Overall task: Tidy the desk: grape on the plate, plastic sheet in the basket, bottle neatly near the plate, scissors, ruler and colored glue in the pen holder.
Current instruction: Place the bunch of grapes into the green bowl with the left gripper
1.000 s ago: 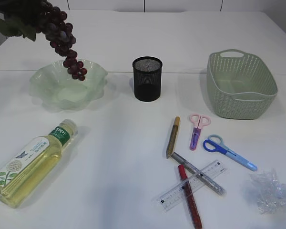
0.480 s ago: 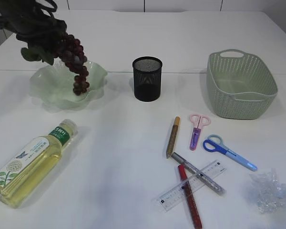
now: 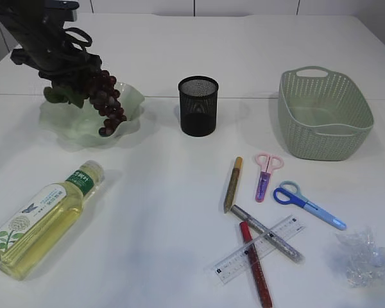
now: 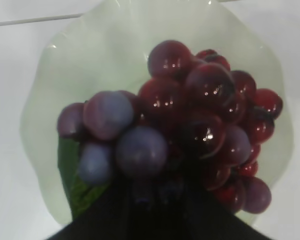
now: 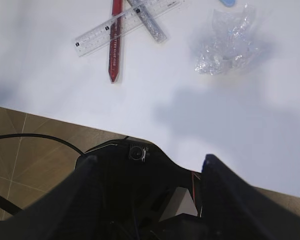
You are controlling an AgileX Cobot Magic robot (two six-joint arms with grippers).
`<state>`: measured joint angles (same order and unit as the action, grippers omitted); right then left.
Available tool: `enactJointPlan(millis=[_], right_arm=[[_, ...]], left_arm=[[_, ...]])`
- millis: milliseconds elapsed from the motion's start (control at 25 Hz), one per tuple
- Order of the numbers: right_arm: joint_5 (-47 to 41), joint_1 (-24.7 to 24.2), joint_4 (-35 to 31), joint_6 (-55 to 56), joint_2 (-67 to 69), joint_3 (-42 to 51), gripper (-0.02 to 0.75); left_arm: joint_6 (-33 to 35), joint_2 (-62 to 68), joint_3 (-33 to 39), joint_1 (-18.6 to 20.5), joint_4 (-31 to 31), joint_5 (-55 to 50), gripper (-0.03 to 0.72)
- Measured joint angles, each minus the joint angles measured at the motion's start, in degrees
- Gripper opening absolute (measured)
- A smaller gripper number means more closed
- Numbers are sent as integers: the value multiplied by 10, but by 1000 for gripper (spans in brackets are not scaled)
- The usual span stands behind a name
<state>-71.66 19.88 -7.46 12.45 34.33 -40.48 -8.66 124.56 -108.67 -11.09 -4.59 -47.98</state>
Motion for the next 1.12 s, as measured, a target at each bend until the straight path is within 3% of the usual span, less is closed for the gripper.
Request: enactJointPlan(millis=[720, 1120], right_arm=[[0, 0, -3, 0, 0, 0, 491], [0, 0, -3, 38, 0, 0, 491]], left_arm=[[0, 23, 0, 1, -38, 25, 130], [-2, 23, 0, 17, 41, 23, 164]])
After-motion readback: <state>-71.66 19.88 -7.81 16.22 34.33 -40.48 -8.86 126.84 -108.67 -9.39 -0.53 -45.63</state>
